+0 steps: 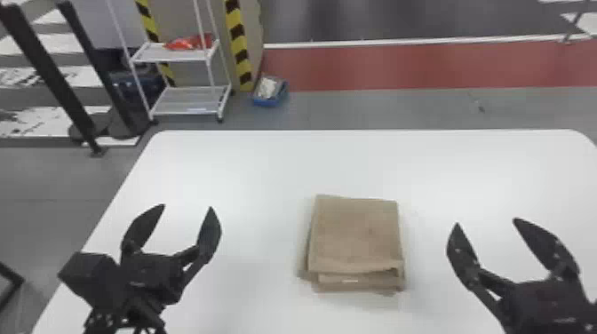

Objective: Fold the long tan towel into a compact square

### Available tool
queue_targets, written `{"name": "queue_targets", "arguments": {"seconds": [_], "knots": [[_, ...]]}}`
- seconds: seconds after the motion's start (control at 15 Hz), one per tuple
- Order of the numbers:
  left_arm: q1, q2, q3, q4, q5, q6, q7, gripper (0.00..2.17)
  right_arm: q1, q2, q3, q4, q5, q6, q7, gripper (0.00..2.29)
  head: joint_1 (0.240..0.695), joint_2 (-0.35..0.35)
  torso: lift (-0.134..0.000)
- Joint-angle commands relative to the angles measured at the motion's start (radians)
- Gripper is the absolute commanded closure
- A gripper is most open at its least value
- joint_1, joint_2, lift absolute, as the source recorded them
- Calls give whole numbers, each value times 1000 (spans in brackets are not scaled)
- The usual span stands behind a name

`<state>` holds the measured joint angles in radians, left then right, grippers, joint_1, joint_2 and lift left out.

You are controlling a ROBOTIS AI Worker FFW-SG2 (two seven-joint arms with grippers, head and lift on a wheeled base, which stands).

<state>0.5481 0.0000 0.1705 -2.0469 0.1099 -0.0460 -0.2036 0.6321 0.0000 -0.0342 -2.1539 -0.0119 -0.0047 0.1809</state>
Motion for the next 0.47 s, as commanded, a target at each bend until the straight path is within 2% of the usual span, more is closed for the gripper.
{"name": "queue_targets", "arguments": {"seconds": [0.0,0.4], "knots": [[0,-3,-2,-1,-1,2,1,134,-3,1,0,3,0,4,-1,167,695,98,-124],[0,-3,0,-1,-1,2,3,130,-5,1,2,3,1,10,-3,171,695,98,-124]]}}
